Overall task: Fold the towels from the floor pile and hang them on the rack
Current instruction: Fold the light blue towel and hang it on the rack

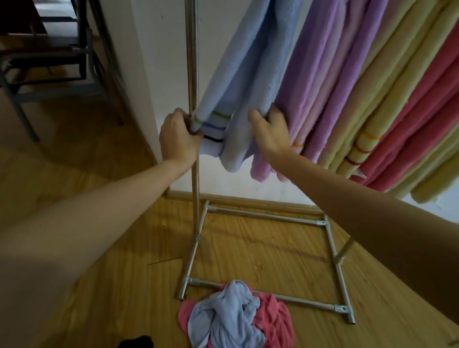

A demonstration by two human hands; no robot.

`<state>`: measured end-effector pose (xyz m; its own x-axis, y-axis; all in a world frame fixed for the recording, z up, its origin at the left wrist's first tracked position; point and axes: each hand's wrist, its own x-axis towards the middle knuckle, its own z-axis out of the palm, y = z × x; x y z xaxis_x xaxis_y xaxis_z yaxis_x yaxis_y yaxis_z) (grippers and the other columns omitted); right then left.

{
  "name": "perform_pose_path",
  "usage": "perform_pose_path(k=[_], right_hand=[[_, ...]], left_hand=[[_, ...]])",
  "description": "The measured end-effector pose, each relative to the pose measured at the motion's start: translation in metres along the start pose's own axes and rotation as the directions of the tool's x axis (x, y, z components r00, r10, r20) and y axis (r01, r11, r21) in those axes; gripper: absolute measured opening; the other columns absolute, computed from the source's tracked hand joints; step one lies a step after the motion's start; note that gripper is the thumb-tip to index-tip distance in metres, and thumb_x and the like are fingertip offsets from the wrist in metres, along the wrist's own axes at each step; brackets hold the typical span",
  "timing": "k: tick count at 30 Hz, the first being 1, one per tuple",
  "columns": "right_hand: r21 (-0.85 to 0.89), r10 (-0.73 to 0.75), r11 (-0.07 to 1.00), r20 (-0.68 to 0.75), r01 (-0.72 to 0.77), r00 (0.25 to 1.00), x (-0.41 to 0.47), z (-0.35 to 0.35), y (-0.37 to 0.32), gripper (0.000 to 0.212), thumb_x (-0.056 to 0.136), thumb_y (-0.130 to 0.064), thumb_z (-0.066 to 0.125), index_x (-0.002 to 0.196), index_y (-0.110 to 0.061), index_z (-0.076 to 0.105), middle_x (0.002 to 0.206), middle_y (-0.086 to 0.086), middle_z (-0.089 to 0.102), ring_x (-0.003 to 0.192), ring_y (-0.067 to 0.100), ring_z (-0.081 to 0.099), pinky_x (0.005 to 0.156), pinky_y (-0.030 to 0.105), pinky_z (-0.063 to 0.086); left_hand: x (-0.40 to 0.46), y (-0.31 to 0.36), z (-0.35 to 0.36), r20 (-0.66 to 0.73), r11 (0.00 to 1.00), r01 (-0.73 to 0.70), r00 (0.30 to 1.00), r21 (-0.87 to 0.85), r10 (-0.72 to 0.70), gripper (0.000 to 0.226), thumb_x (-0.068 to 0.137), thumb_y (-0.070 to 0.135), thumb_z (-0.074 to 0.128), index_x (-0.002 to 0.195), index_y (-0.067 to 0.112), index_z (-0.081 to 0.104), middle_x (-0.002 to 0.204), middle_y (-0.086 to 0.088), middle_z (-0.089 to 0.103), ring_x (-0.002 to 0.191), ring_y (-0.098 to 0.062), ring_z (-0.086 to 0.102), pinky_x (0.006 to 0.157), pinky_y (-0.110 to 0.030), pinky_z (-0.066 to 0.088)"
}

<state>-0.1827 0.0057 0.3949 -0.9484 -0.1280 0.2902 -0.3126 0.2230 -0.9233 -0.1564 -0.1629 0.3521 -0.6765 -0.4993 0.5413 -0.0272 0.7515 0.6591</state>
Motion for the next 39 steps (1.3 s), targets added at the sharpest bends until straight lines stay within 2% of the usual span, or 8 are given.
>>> perform_pose_path(k=[6, 11, 13, 18, 22, 28, 32, 39], right_hand=[[-0.083, 0.051, 0.995, 0.010, -0.050, 0.999, -0.005, 0.003, 0.022, 0.019, 0.085, -0.010, 0.053, 0.097, -0.009, 0.039, 0.095, 0.021, 0.062, 0.087, 0.036, 0.063, 0.078, 0.053, 0.055], [-0.280, -0.071, 0.957, 0.019, 0.073, 0.997, -0.020, -0.004, 0.057, 0.010, 0.089, -0.008, 0.049, 0.098, -0.005, 0.048, 0.080, 0.012, 0.060, 0.074, 0.027, 0.061, 0.072, 0.044, 0.053], [-0.311, -0.103, 0.945, 0.023, 0.105, 0.994, -0.027, -0.009, 0.073, 0.015, 0.087, -0.007, 0.049, 0.100, -0.002, 0.054, 0.082, 0.011, 0.065, 0.075, 0.025, 0.062, 0.070, 0.042, 0.053], [-0.391, -0.055, 0.915, 0.137, 0.105, 0.989, -0.055, -0.021, 0.131, 0.022, 0.087, -0.006, 0.051, 0.108, -0.001, 0.057, 0.099, 0.010, 0.069, 0.088, 0.021, 0.066, 0.079, 0.030, 0.052], [-0.526, 0.083, 0.847, 0.273, 0.076, 0.958, -0.090, -0.025, 0.198, 0.022, 0.089, -0.010, 0.054, 0.109, -0.001, 0.057, 0.101, 0.013, 0.067, 0.092, 0.028, 0.064, 0.083, 0.041, 0.051], [-0.720, 0.491, 0.693, 0.511, 0.039, 0.705, -0.158, -0.015, 0.310, 0.045, 0.087, -0.007, 0.056, 0.129, 0.004, 0.043, 0.124, 0.025, 0.049, 0.114, 0.036, 0.050, 0.090, 0.037, 0.039], [-0.755, 0.592, 0.653, 0.559, 0.062, 0.580, -0.193, -0.003, 0.365, 0.043, 0.087, -0.009, 0.055, 0.127, 0.003, 0.044, 0.124, 0.024, 0.050, 0.114, 0.040, 0.050, 0.092, 0.043, 0.041], [-0.735, 0.601, 0.661, 0.639, 0.151, 0.479, -0.226, 0.044, 0.432, 0.043, 0.086, -0.003, 0.052, 0.128, 0.003, 0.044, 0.129, 0.023, 0.048, 0.119, 0.038, 0.047, 0.096, 0.041, 0.037]], left_hand=[[-0.019, -0.002, 0.006, 0.120, 0.997, -0.041, 0.992, -0.060, 0.048, 0.019, 0.080, 0.014, 0.069, 0.091, 0.007, 0.055, 0.088, -0.008, 0.060, 0.076, -0.017, 0.056, 0.060, -0.013, 0.038], [-0.048, -0.003, 0.027, 0.300, 0.987, -0.123, 0.942, -0.102, 0.148, 0.023, 0.081, 0.025, 0.067, 0.090, 0.007, 0.055, 0.083, -0.006, 0.060, 0.074, -0.021, 0.058, 0.065, -0.042, 0.052], [-0.063, -0.009, 0.034, 0.390, 0.989, -0.125, 0.909, -0.085, 0.148, 0.022, 0.083, 0.024, 0.067, 0.094, 0.009, 0.057, 0.086, -0.004, 0.061, 0.075, -0.020, 0.058, 0.068, -0.042, 0.054], [-0.106, -0.046, 0.055, 0.555, 0.999, -0.038, 0.832, 0.034, 0.013, 0.016, 0.086, 0.014, 0.064, 0.101, 0.012, 0.058, 0.094, -0.003, 0.062, 0.084, -0.017, 0.060, 0.075, -0.038, 0.055], [-0.162, -0.093, 0.075, 0.646, 0.982, 0.097, 0.742, 0.160, -0.178, 0.017, 0.086, 0.009, 0.062, 0.102, 0.010, 0.057, 0.099, -0.007, 0.061, 0.090, -0.020, 0.059, 0.076, -0.031, 0.050], [-0.258, -0.165, 0.106, 0.787, 0.920, 0.138, 0.481, 0.367, -0.386, 0.025, 0.082, 0.017, 0.063, 0.099, -0.001, 0.058, 0.100, -0.018, 0.061, 0.093, -0.032, 0.059, 0.079, -0.043, 0.049], [-0.299, -0.207, 0.135, 0.837, 0.895, 0.051, 0.333, 0.444, -0.434, 0.023, 0.085, 0.015, 0.059, 0.101, -0.002, 0.057, 0.104, -0.021, 0.063, 0.093, -0.034, 0.060, 0.077, -0.044, 0.050], [-0.345, -0.260, 0.199, 0.819, 0.879, 0.169, 0.320, 0.445, -0.476, 0.028, 0.094, 0.015, 0.047, 0.118, 0.003, 0.055, 0.119, -0.020, 0.060, 0.108, -0.036, 0.058, 0.085, -0.037, 0.046]])
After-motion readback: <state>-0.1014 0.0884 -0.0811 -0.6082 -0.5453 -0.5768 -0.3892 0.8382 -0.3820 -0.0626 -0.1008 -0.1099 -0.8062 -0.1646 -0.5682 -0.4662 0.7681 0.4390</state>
